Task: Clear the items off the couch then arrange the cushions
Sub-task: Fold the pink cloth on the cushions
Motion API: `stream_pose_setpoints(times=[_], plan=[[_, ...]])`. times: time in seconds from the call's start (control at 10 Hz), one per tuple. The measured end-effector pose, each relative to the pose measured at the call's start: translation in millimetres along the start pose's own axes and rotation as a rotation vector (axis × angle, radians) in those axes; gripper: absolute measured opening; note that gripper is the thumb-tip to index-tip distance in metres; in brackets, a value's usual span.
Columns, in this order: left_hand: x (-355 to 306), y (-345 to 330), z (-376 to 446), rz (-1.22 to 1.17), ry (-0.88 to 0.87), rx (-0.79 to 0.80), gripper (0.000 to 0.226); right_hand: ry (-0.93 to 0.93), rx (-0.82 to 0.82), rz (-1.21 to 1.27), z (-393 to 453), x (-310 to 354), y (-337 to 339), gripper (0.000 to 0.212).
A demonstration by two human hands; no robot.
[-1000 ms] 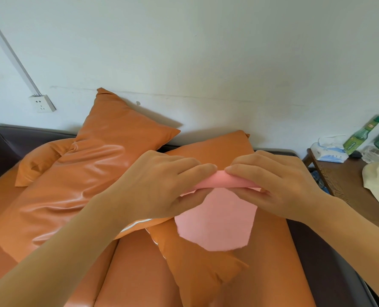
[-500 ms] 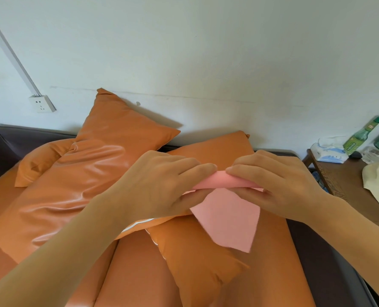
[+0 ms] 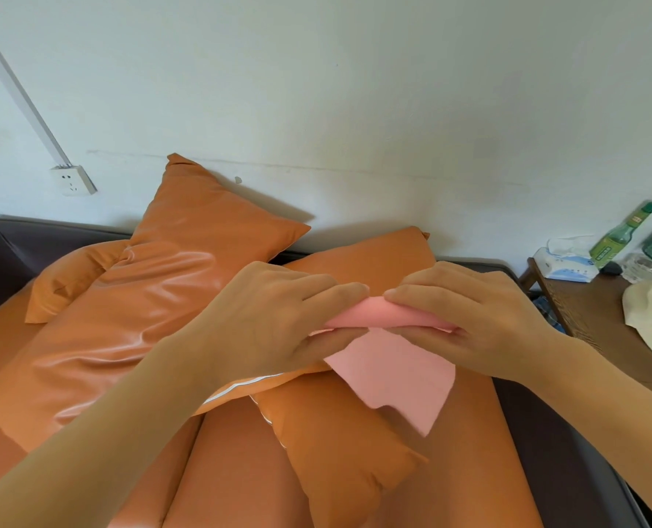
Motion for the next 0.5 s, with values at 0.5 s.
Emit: stream_pose_setpoints(times=[0.5], plan=[[2.0,11.5,-0.9,0.007,-0.010,-0.047,0.026,-0.031,0.017,0.015,4.1,-4.9,-3.6,0.030]])
Point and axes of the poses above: each hand's wrist, its own z-axis towards the middle knuckle, its own y-axis out of the back of the hand, x = y × z, the point moved 6 cm from there along z, towards the middle knuckle, and after that the axes turned 1 degree about -z, right-handed, at the moved point
